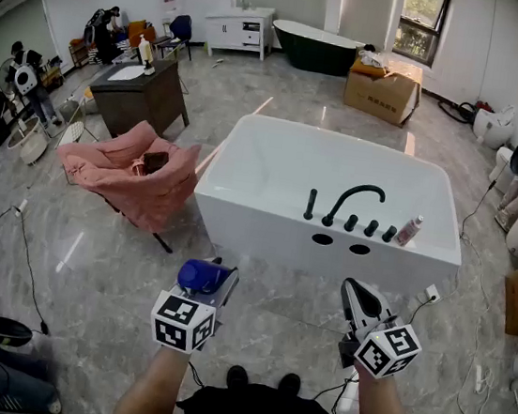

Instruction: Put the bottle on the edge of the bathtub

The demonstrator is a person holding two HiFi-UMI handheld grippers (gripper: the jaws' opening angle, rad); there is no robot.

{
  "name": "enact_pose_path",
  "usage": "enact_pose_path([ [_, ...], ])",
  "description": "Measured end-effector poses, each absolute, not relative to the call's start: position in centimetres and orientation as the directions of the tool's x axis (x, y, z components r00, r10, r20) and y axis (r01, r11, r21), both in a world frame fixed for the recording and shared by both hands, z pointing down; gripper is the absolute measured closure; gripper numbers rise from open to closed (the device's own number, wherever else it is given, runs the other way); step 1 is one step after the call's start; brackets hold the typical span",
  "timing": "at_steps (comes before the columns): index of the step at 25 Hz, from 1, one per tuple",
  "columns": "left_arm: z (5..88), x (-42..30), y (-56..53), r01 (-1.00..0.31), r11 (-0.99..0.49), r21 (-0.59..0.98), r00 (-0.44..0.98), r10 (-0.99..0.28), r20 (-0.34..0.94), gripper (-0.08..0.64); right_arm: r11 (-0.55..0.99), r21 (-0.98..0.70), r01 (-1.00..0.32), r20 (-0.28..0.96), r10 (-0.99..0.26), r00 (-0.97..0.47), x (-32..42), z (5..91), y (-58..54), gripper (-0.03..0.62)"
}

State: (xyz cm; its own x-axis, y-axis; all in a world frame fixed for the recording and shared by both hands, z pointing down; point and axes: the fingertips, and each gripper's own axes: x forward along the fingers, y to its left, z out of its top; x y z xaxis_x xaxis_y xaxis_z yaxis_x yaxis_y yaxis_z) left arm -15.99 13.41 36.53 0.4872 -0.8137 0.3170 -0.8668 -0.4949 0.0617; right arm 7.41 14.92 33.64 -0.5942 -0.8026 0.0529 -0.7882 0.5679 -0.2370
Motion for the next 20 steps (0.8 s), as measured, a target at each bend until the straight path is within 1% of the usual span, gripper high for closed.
enact_pose_path([
  [12, 37.4, -15.9, 14.4, -0.886, -0.459, 0.064, 0.451, -0.825, 0.341, 0.4, 0.581, -0.254, -0.773, 0.064, -0.787, -0.613, 8.0, 34.1, 15.3, 0.581],
  [17, 37.3, -14.8, 14.4, -0.893, -0.446, 0.062, 0.439, -0.83, 0.344, 0.399, 0.672, -0.219, -0.707, -0.018, -0.727, -0.686, 7.7, 31.6, 16.6, 0.581],
  [20, 37.5, -13.9, 14.4, -0.9, -0.43, 0.065, 0.425, -0.837, 0.345, 0.399, 0.682, -0.237, -0.692, -0.03, -0.717, -0.697, 8.8, 31.7, 16.6, 0.581],
])
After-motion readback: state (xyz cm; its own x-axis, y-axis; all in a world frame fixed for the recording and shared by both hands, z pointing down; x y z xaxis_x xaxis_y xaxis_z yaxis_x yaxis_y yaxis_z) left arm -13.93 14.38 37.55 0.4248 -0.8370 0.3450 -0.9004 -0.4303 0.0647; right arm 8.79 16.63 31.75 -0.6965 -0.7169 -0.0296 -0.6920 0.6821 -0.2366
